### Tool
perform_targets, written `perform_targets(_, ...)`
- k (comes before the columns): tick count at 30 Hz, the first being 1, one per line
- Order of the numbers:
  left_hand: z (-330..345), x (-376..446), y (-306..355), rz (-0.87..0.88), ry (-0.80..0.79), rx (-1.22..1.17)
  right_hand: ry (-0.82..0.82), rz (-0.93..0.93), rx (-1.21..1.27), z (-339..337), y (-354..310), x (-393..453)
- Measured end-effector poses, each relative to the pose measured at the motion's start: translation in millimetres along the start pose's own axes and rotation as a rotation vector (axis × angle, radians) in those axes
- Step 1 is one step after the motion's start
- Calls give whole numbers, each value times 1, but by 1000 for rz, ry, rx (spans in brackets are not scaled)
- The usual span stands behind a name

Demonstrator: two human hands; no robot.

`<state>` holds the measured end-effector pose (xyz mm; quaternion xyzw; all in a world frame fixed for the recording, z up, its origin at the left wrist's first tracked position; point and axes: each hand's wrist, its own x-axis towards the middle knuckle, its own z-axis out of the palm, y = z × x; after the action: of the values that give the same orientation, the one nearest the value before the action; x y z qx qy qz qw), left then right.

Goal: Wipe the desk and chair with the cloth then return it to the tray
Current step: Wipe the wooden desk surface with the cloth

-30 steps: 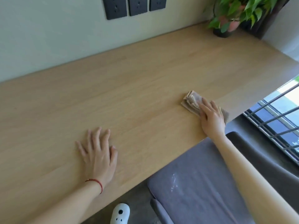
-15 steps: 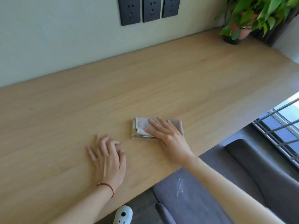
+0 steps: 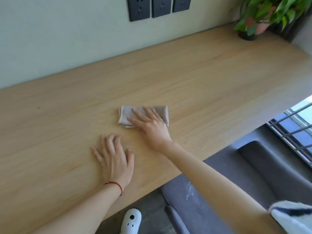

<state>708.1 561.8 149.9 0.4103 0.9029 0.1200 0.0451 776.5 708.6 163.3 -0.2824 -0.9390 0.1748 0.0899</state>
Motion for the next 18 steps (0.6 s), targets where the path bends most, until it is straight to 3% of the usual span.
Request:
perform_targets(4, -1, 1, 1, -9, -8, 16, -11, -38, -52, -32, 39, -118)
perform_targets(7, -1, 0, 0, 1, -12, 11, 46, 200, -35, -50, 65, -155)
perform_targets(10, 1, 0, -4, -2, 15, -44, 162, 372, 12, -32, 36, -142)
perform_targets(14, 0, -7, -25, 107, 27, -152, 121, 76, 19, 11, -32, -139)
perform_targets(18, -6, -20, -53, 116, 35, -76, -55, -242, -8, 3, -16, -132)
